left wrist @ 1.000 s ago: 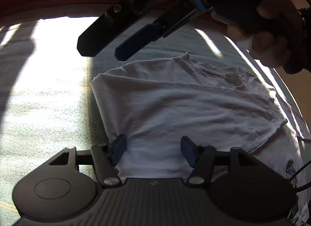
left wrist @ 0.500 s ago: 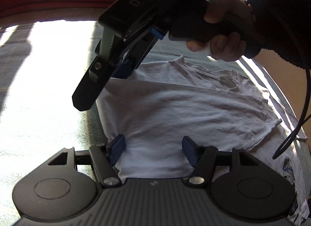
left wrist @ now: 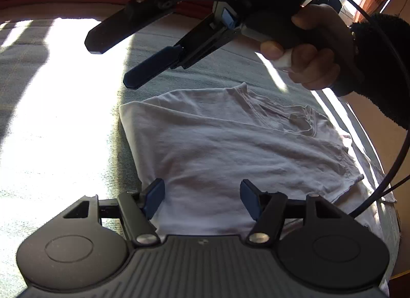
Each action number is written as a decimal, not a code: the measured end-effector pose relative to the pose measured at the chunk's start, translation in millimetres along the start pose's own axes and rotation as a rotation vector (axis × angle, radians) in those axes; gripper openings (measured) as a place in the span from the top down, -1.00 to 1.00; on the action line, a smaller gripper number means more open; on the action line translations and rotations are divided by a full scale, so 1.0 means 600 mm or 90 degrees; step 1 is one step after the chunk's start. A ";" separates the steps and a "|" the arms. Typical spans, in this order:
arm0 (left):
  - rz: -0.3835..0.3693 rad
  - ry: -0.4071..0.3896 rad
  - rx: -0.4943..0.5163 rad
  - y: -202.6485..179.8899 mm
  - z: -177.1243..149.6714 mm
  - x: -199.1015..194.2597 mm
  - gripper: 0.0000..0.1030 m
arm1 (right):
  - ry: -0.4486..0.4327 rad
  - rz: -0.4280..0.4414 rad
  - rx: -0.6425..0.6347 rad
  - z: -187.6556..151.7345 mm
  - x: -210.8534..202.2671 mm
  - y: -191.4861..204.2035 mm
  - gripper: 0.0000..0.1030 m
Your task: Fold clothes
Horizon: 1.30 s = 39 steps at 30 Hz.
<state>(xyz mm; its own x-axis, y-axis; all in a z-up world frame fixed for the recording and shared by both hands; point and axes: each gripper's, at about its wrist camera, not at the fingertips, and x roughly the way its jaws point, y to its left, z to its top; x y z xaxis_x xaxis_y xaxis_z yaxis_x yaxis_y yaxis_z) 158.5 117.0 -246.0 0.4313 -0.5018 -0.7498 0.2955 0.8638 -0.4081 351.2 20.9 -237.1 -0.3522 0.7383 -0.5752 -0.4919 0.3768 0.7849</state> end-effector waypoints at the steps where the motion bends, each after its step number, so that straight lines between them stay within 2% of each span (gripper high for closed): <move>1: -0.006 0.001 -0.002 -0.001 0.000 -0.004 -0.25 | 0.020 0.003 -0.014 -0.006 0.010 0.007 -0.39; 3: -0.016 0.000 0.009 -0.007 -0.004 -0.014 -0.26 | 0.057 -0.024 -0.045 -0.021 0.042 0.018 -0.38; 7: -0.014 0.018 0.045 -0.022 -0.020 -0.017 -0.26 | 0.024 -0.079 -0.027 -0.022 0.068 -0.008 -0.10; 10: -0.006 0.028 0.056 -0.029 -0.025 -0.024 -0.26 | -0.044 -0.096 0.003 -0.008 0.057 -0.013 -0.12; 12: -0.004 0.017 0.056 -0.032 -0.022 -0.037 -0.26 | -0.056 -0.100 -0.002 -0.005 0.041 0.003 -0.12; 13: -0.002 0.011 0.055 -0.032 -0.021 -0.042 -0.26 | -0.059 -0.101 -0.013 -0.006 0.031 0.015 -0.12; 17: 0.019 0.056 0.075 -0.037 -0.036 -0.027 -0.27 | -0.047 -0.090 -0.022 -0.030 -0.010 0.044 -0.12; 20: 0.023 0.042 0.086 -0.047 -0.044 -0.039 -0.27 | -0.011 -0.114 -0.012 -0.053 0.001 0.045 -0.12; 23: 0.027 0.048 0.072 -0.048 -0.051 -0.041 -0.27 | 0.003 -0.134 -0.009 -0.075 0.026 0.035 -0.12; 24: 0.028 0.051 0.067 -0.047 -0.054 -0.040 -0.27 | -0.003 -0.154 -0.012 -0.073 0.036 0.033 -0.12; 25: 0.028 0.054 0.062 -0.046 -0.056 -0.041 -0.27 | -0.024 -0.185 -0.012 -0.071 0.045 0.029 -0.09; 26: 0.029 0.055 0.057 -0.046 -0.059 -0.043 -0.27 | -0.052 -0.194 -0.006 -0.066 0.046 0.026 -0.08; 29: 0.038 0.064 0.034 -0.044 -0.062 -0.059 -0.27 | -0.134 -0.221 0.012 -0.044 0.030 0.030 -0.09; 35: 0.079 0.049 0.042 -0.042 -0.057 -0.101 -0.27 | -0.137 -0.263 0.012 -0.069 -0.047 0.071 -0.11; 39: 0.093 0.038 0.056 -0.048 -0.038 -0.106 -0.27 | -0.147 -0.305 0.048 -0.154 -0.105 0.074 -0.13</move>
<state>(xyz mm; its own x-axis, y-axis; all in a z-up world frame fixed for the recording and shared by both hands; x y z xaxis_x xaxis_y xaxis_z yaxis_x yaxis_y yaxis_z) 103.4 125.0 -198.6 0.4251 -0.3658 -0.8280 0.3087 0.9185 -0.2473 277.9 -60.5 -187.2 0.0862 0.5741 -0.8142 -0.4936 0.7345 0.4657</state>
